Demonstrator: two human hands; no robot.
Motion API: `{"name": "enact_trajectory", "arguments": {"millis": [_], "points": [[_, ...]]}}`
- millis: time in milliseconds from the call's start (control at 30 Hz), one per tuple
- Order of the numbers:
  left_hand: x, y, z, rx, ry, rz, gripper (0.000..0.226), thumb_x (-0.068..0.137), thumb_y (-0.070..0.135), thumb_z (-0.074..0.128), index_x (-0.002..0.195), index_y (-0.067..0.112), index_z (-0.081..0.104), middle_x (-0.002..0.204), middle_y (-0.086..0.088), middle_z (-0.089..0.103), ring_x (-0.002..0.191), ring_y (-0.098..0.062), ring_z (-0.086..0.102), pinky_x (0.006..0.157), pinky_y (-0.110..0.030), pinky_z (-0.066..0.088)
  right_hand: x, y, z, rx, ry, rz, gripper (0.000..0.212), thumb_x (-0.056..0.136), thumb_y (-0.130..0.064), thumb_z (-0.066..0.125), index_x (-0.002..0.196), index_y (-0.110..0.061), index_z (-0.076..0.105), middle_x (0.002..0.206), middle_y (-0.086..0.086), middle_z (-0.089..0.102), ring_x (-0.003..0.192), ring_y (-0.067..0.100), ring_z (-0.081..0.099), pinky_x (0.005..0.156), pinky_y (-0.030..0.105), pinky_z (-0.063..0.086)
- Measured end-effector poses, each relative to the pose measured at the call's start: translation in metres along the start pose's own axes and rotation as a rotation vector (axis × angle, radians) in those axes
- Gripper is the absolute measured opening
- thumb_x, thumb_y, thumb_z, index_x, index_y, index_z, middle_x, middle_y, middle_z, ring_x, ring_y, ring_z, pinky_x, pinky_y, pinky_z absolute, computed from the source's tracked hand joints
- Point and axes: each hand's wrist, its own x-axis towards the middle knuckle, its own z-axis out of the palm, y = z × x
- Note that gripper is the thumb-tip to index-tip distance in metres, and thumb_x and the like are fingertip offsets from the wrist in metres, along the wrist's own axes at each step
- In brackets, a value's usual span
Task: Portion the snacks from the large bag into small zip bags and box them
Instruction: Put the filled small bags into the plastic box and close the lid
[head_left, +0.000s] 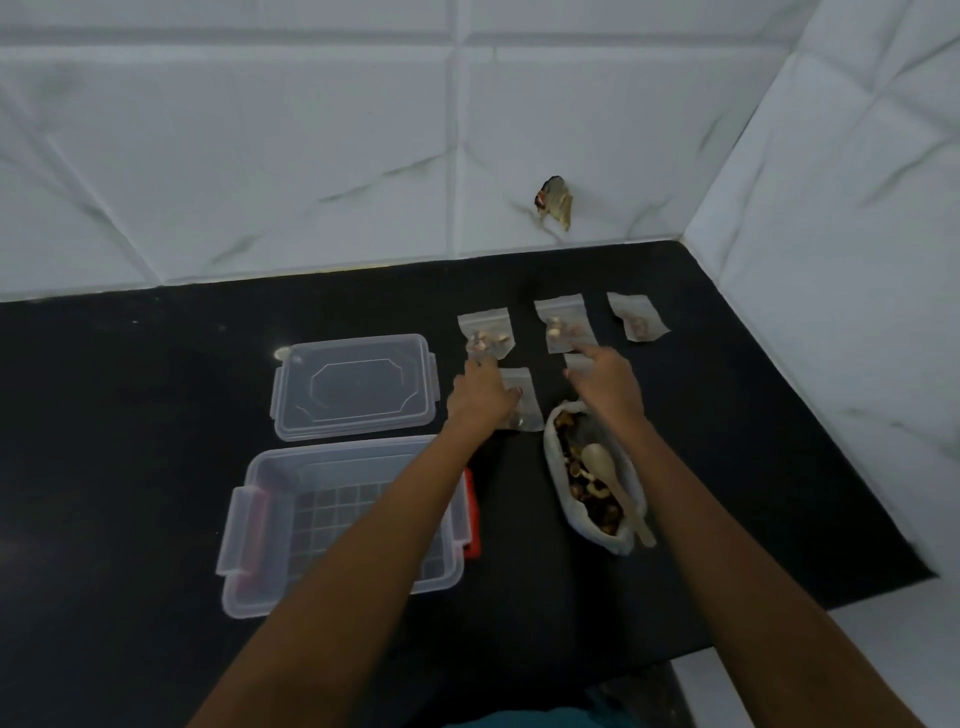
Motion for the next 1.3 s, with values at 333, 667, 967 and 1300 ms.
{"name": "enact_trajectory", "arguments": {"millis": [333, 667, 967, 1300], "points": [[0.015, 0.024, 0.038, -0.093, 0.089, -0.364, 0.066, 0.090, 0.022, 0.057, 0.141, 0.003, 0.019, 0.144, -0.017, 0.025, 0.132, -0.034, 0.028, 0.102, -0.040, 0.036, 0.036, 0.068, -0.004, 0.179, -0.094, 0.326, 0.059, 0.078, -0.036, 0.069, 0.127, -0.012, 0.048, 0.124, 0.010, 0.054, 0.114, 0.027, 0.052, 0.093, 0.046, 0.046], [0.020, 0.028, 0.040, -0.376, 0.136, -0.495, 0.068, 0.082, 0.015, 0.067, 0.135, 0.005, 0.026, 0.140, -0.018, 0.037, 0.128, -0.034, 0.040, 0.100, -0.042, 0.039, 0.046, 0.067, 0.002, 0.335, -0.153, 0.404, 0.029, 0.081, -0.025, 0.070, 0.103, -0.007, 0.067, 0.102, 0.009, 0.068, 0.093, 0.021, 0.064, 0.077, 0.032, 0.050], [0.012, 0.024, 0.023, -0.750, 0.208, -0.373, 0.050, 0.082, 0.011, 0.067, 0.126, 0.008, 0.043, 0.128, -0.013, 0.051, 0.117, -0.029, 0.052, 0.095, -0.044, 0.048, 0.022, 0.059, -0.035, 0.882, -0.199, 0.481, 0.030, 0.082, -0.006, 0.066, 0.111, -0.001, 0.057, 0.102, 0.012, 0.064, 0.075, 0.013, 0.062, 0.062, 0.023, 0.051], [-0.050, 0.018, -0.029, -1.001, 0.087, -0.210, 0.028, 0.094, 0.020, 0.049, 0.120, 0.008, 0.048, 0.110, -0.006, 0.057, 0.089, -0.013, 0.060, 0.060, -0.023, 0.052, -0.042, -0.002, -0.070, 1.000, -0.325, 0.411, 0.032, 0.083, -0.012, 0.064, 0.114, -0.011, 0.055, 0.105, 0.006, 0.065, 0.091, 0.013, 0.064, 0.073, 0.026, 0.053]]}}
